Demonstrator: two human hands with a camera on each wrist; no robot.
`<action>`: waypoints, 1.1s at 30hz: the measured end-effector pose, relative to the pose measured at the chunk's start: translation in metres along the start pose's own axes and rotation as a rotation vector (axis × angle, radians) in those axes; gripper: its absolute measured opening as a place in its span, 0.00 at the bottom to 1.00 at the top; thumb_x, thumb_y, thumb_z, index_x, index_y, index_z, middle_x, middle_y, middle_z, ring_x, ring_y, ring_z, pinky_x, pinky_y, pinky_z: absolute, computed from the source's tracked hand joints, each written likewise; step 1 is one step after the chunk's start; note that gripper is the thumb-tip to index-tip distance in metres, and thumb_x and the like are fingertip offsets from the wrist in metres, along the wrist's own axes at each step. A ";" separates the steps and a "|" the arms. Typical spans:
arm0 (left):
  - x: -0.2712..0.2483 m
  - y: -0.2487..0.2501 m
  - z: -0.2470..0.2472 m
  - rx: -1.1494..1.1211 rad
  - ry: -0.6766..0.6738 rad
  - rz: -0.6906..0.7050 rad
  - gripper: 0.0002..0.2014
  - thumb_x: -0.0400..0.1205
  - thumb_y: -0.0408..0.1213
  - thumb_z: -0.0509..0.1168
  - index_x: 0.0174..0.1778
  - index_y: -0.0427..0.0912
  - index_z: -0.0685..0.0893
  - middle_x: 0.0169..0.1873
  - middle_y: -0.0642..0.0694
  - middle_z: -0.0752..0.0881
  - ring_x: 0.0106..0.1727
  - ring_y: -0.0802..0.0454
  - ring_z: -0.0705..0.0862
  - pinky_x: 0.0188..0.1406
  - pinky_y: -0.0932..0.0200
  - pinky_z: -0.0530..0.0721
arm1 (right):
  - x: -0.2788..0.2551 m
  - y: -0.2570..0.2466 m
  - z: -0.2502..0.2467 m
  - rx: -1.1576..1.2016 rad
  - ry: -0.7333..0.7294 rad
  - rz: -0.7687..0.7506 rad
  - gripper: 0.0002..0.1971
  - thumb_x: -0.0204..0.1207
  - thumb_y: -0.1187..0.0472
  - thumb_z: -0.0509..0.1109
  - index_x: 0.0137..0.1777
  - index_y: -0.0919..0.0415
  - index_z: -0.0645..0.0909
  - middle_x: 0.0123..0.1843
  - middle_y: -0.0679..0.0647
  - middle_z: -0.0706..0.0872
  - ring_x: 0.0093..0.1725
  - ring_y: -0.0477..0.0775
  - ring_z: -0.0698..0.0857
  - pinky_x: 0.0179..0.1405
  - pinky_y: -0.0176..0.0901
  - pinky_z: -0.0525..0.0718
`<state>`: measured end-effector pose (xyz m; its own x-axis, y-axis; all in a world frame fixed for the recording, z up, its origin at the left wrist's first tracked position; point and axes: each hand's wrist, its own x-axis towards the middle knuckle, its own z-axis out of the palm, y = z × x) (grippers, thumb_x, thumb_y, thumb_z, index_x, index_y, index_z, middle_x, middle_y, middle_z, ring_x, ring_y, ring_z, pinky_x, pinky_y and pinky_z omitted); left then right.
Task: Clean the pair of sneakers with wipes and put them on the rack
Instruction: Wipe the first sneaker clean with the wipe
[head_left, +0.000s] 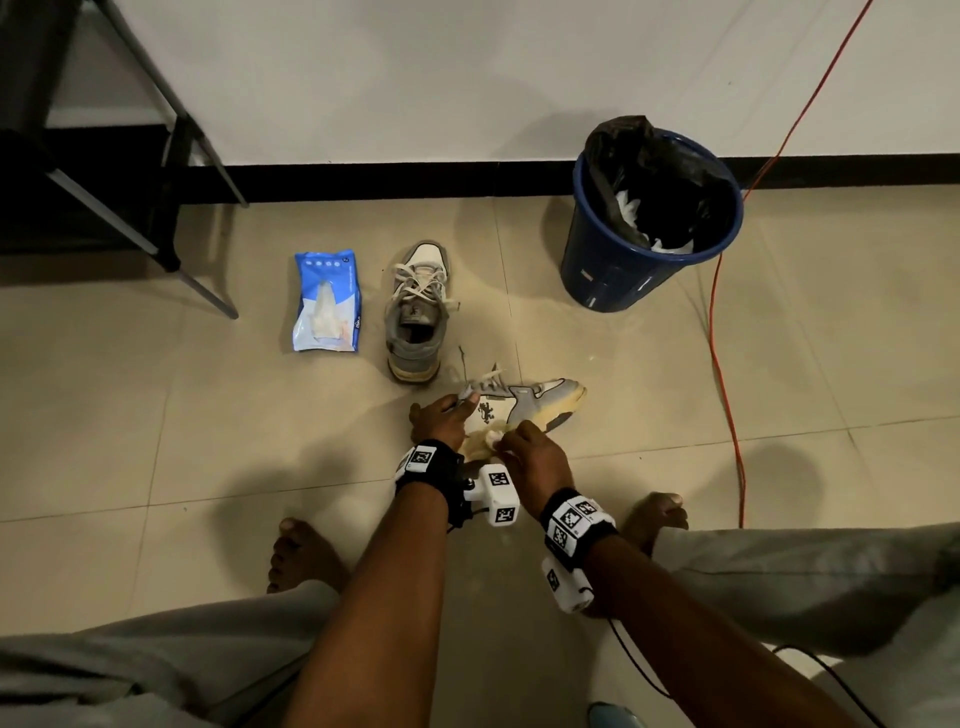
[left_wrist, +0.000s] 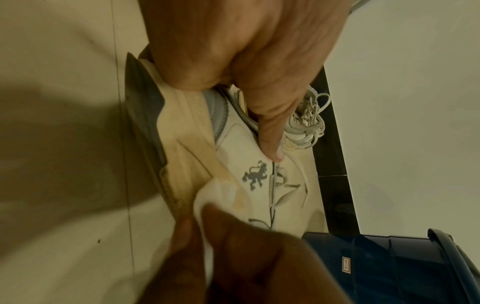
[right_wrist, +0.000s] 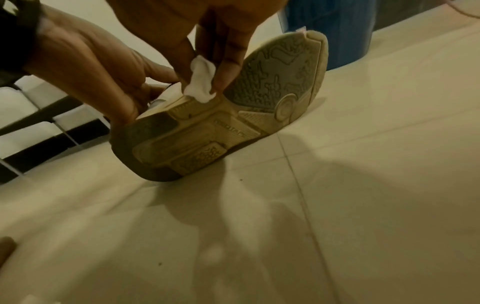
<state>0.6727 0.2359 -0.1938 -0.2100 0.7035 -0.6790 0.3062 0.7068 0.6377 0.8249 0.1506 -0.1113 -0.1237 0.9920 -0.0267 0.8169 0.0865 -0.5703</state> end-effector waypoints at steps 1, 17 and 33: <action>0.010 -0.005 0.004 -0.009 0.005 0.002 0.28 0.53 0.83 0.68 0.34 0.66 0.88 0.78 0.34 0.66 0.62 0.35 0.83 0.62 0.42 0.85 | 0.001 0.007 -0.006 -0.031 0.019 -0.005 0.02 0.73 0.63 0.72 0.45 0.58 0.84 0.41 0.56 0.80 0.34 0.61 0.81 0.27 0.46 0.79; -0.043 0.025 -0.014 -0.027 -0.011 0.044 0.19 0.73 0.67 0.71 0.51 0.60 0.89 0.85 0.36 0.53 0.81 0.38 0.65 0.76 0.47 0.72 | 0.021 0.015 -0.033 -0.192 0.104 0.098 0.11 0.60 0.74 0.73 0.41 0.62 0.82 0.40 0.58 0.79 0.32 0.60 0.80 0.24 0.38 0.71; -0.064 0.026 -0.006 -0.175 0.076 0.086 0.20 0.78 0.48 0.74 0.62 0.41 0.89 0.85 0.40 0.52 0.83 0.44 0.61 0.77 0.62 0.61 | 0.061 0.047 -0.059 -0.346 0.005 0.335 0.10 0.66 0.68 0.75 0.48 0.67 0.84 0.48 0.64 0.80 0.44 0.67 0.82 0.33 0.50 0.82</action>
<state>0.6885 0.2097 -0.1315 -0.2610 0.7610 -0.5939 0.1614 0.6410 0.7504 0.8892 0.2208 -0.0908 0.1808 0.9708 -0.1579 0.9510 -0.2135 -0.2238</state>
